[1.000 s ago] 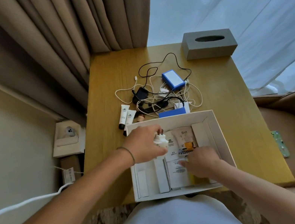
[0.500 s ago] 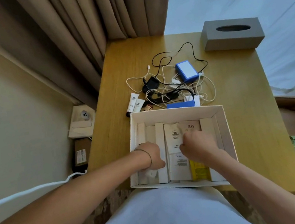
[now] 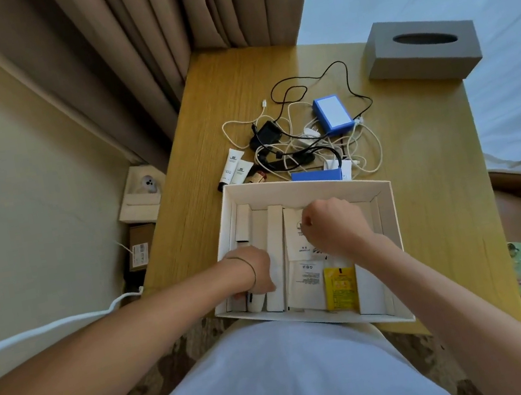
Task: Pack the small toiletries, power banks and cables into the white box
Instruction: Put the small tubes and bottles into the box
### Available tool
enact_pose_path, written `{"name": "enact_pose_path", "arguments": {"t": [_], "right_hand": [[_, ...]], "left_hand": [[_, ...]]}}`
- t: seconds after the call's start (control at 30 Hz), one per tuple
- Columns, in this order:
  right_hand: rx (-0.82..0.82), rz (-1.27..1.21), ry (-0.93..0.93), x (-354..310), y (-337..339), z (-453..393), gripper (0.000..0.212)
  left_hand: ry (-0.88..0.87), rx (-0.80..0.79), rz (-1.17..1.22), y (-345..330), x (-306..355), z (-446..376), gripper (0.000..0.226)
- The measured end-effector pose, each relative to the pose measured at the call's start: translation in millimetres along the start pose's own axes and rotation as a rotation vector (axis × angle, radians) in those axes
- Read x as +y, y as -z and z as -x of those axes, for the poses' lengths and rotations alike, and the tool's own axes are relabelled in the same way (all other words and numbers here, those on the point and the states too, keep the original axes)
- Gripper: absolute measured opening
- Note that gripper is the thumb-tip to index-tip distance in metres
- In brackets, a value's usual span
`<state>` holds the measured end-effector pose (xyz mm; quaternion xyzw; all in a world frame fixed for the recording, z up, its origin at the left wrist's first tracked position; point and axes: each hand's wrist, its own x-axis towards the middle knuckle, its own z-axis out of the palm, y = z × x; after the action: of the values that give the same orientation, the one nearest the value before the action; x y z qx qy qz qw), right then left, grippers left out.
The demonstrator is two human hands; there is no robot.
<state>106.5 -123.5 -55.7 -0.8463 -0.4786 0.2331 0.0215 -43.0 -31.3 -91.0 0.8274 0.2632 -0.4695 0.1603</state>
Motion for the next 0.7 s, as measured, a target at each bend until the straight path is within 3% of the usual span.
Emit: {"name": "enact_pose_path", "arguments": {"t": [0.17,0.27,0.53,0.7], "right_hand": [[0.026,-0.025,0.053,-4.3,21.5,-11.1,0.022],[0.053,-0.061,0.092,-6.9,39.9,-20.7,0.024],[0.079,-0.178,0.199,-21.7,86.4,-75.7,0.026],[0.033,-0.122,0.283,-38.6,78.8,-125.1,0.025]], "left_hand": [[0.001,0.063,-0.096,-0.7,4.9,8.1,0.048],[-0.021,0.18,-0.105,6.0,6.0,16.7,0.048],[-0.267,0.917,0.396,65.3,-17.3,54.2,0.018],[-0.167,1.096,0.506,97.4,-48.9,52.3,0.01]]}}
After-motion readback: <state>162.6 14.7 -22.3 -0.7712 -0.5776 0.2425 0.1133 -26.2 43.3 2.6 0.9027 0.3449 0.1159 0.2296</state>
